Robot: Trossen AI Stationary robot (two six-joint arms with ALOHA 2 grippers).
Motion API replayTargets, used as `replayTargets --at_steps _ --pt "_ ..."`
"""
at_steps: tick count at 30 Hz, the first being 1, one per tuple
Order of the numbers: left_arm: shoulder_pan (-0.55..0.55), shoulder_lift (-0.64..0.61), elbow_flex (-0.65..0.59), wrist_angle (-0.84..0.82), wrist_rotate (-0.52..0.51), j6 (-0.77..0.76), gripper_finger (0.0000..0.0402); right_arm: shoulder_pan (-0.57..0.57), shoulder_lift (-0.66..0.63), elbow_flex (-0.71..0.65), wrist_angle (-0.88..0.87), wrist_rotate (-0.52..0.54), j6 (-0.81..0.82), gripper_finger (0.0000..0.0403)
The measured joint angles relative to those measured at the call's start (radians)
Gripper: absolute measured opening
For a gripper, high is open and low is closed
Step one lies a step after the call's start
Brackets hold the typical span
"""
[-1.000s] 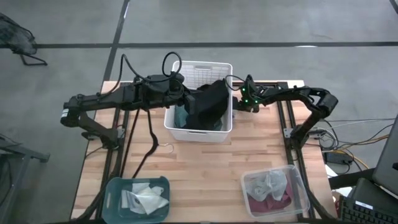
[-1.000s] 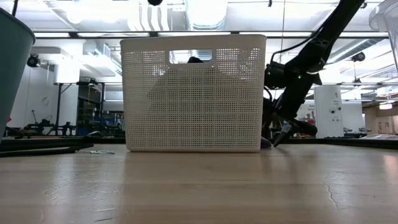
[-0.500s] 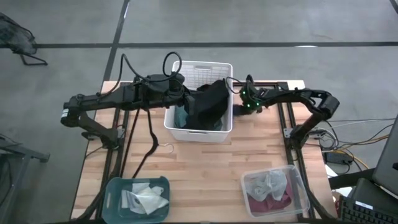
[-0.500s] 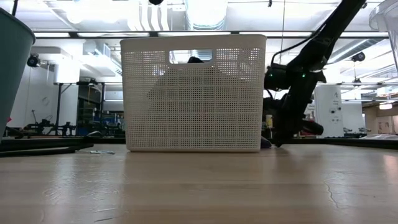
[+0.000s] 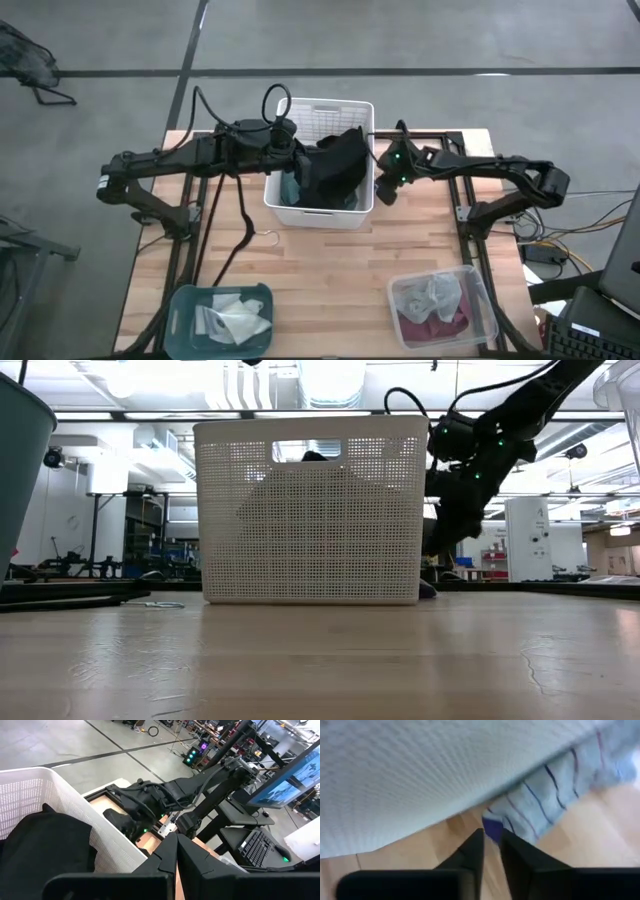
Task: Pick & Place Cloths
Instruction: Put the gray sock into the dark blue bin
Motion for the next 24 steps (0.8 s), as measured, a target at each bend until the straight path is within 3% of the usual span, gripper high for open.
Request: replayTargets --at_steps 9,15,20,24 --pt "0.001 -0.001 0.0 0.001 0.0 -0.029 0.0012 0.012 0.151 0.0 0.118 0.047 -0.05 0.0209" --pt "0.001 -0.001 0.0 0.003 0.008 -0.033 0.0012 0.011 0.264 0.005 0.172 0.078 -0.06 0.0283" --pt "0.0 -0.001 0.0 0.003 0.009 -0.045 0.0012 0.013 0.312 0.014 0.194 0.089 -0.007 0.0292" --pt "0.0 -0.001 0.0 0.003 0.01 -0.05 0.0012 0.012 0.306 0.013 0.196 0.091 0.015 0.0238"
